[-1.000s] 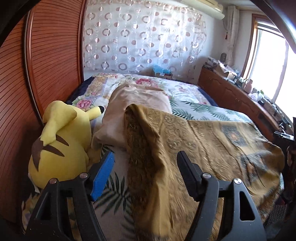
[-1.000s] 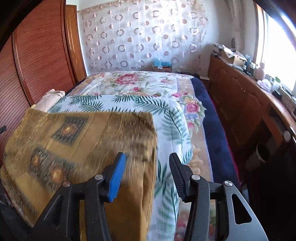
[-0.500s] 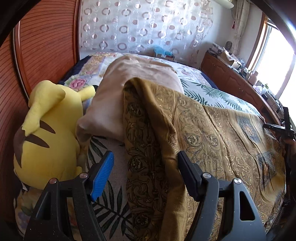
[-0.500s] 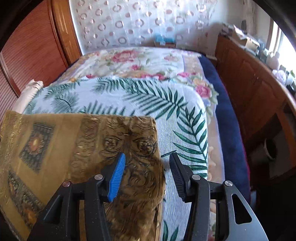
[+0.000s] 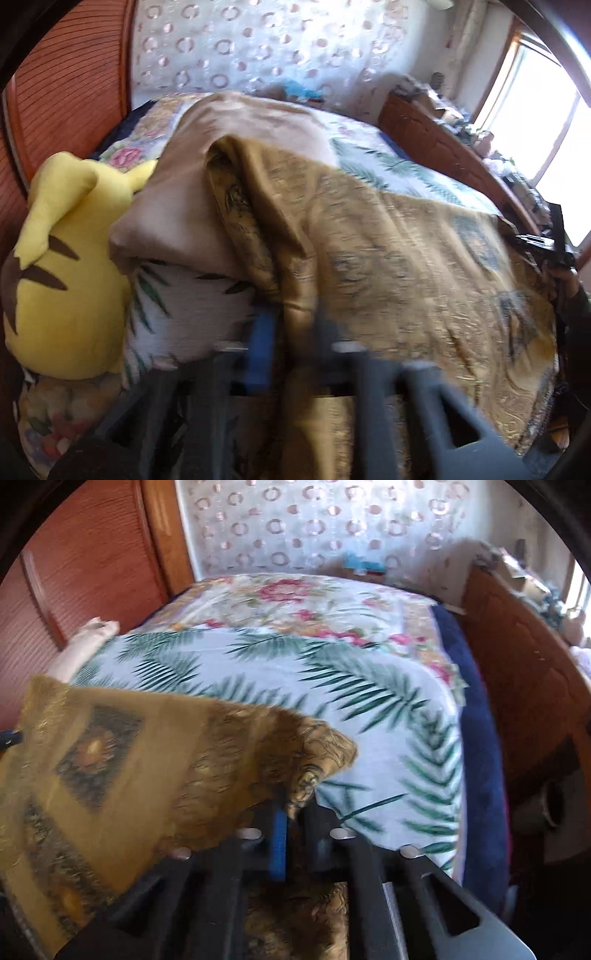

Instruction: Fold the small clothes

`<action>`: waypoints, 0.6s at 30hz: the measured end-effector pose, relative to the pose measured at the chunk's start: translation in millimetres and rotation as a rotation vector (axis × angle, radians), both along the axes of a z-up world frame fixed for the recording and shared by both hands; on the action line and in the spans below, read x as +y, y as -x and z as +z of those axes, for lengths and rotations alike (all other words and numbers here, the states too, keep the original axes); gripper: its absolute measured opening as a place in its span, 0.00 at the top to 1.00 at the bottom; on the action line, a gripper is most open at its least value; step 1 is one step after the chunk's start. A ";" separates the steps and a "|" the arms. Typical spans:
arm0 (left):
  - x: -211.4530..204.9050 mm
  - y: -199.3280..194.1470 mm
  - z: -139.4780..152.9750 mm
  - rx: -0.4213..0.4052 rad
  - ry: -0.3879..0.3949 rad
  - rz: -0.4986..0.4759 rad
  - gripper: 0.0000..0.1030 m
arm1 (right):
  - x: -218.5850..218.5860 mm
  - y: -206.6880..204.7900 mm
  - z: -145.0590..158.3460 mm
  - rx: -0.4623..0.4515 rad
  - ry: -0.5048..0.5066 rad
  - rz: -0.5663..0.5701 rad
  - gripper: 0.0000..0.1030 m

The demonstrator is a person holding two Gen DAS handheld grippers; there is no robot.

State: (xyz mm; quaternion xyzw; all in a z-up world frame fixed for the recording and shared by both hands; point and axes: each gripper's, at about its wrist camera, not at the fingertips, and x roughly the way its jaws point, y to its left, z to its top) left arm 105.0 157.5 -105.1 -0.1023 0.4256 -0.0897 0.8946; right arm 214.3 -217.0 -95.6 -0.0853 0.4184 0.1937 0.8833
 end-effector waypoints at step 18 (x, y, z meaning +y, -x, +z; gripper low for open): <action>-16.7 -72.9 96.7 -0.156 -0.114 0.062 0.83 | -30.3 13.9 105.5 -0.240 -0.094 -0.229 0.95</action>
